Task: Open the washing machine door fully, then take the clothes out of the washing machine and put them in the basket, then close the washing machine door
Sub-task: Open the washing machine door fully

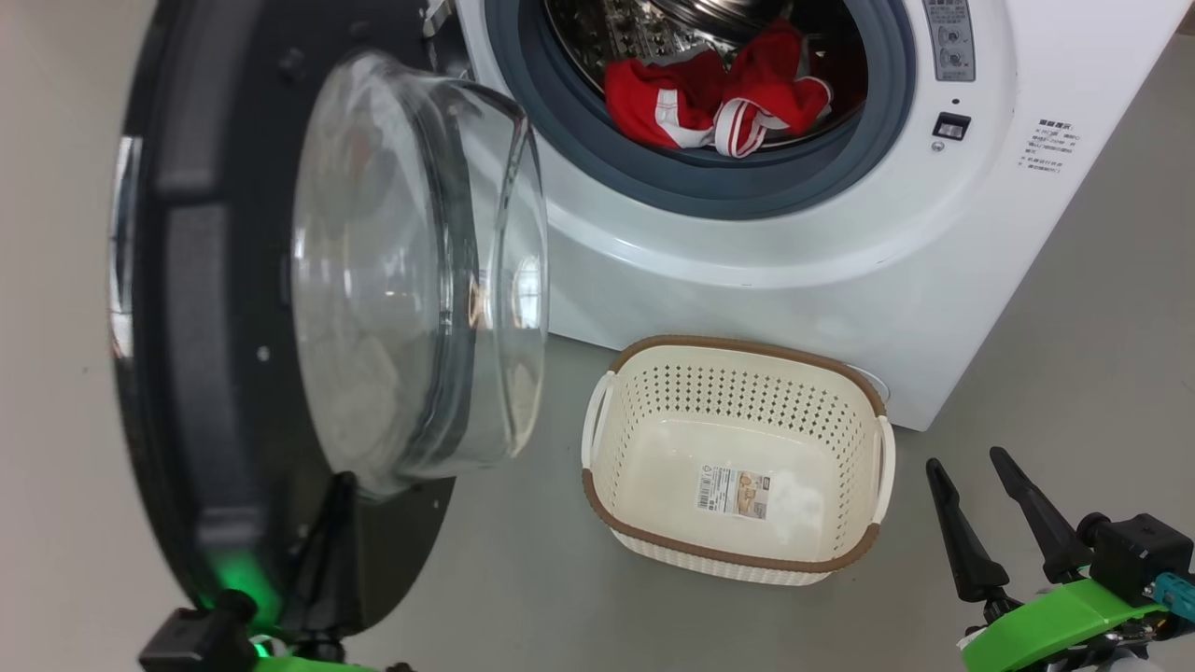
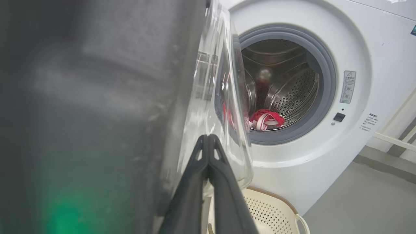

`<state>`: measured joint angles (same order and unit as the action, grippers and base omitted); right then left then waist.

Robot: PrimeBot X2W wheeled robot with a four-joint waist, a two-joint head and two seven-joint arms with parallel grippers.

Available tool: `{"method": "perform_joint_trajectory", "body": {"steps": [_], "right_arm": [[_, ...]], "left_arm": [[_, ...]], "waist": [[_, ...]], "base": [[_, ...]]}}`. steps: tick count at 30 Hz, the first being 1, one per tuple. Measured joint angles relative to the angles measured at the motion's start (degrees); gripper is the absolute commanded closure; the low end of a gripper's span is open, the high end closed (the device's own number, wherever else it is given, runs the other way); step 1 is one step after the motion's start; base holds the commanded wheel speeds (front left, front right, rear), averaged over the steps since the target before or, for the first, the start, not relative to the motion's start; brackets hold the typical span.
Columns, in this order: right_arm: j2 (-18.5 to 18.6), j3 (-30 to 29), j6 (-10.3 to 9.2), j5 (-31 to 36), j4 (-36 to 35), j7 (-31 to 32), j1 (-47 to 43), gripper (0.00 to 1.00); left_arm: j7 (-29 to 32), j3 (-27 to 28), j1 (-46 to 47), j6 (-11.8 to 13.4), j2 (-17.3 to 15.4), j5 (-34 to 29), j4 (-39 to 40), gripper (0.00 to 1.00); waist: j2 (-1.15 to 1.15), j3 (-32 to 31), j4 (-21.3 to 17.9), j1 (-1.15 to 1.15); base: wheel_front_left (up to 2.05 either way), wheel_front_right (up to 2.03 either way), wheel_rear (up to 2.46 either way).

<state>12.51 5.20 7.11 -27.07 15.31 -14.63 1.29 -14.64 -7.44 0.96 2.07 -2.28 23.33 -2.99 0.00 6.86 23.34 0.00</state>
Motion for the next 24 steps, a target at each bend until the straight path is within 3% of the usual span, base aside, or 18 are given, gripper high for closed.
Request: {"method": "perform_joint_trajectory", "body": {"steps": [11,24], "right_arm": [[0.3,0.6,0.00,0.0,0.0,0.0,0.1,0.00],[1.5,0.8,0.00,0.0,-0.2,0.0,0.6,0.00]], "left_arm": [[0.0,11.9,1.6,-0.3,0.5,-3.1,-3.2,1.00],[0.0,25.5,6.7,-3.7,1.2,-7.0,-8.2,1.00]], "waist": [[0.00,1.4,-0.9,0.00],[0.00,2.9,-1.1,0.00]], "base": [[0.00,0.00,0.00],[0.00,0.00,0.00]]}}
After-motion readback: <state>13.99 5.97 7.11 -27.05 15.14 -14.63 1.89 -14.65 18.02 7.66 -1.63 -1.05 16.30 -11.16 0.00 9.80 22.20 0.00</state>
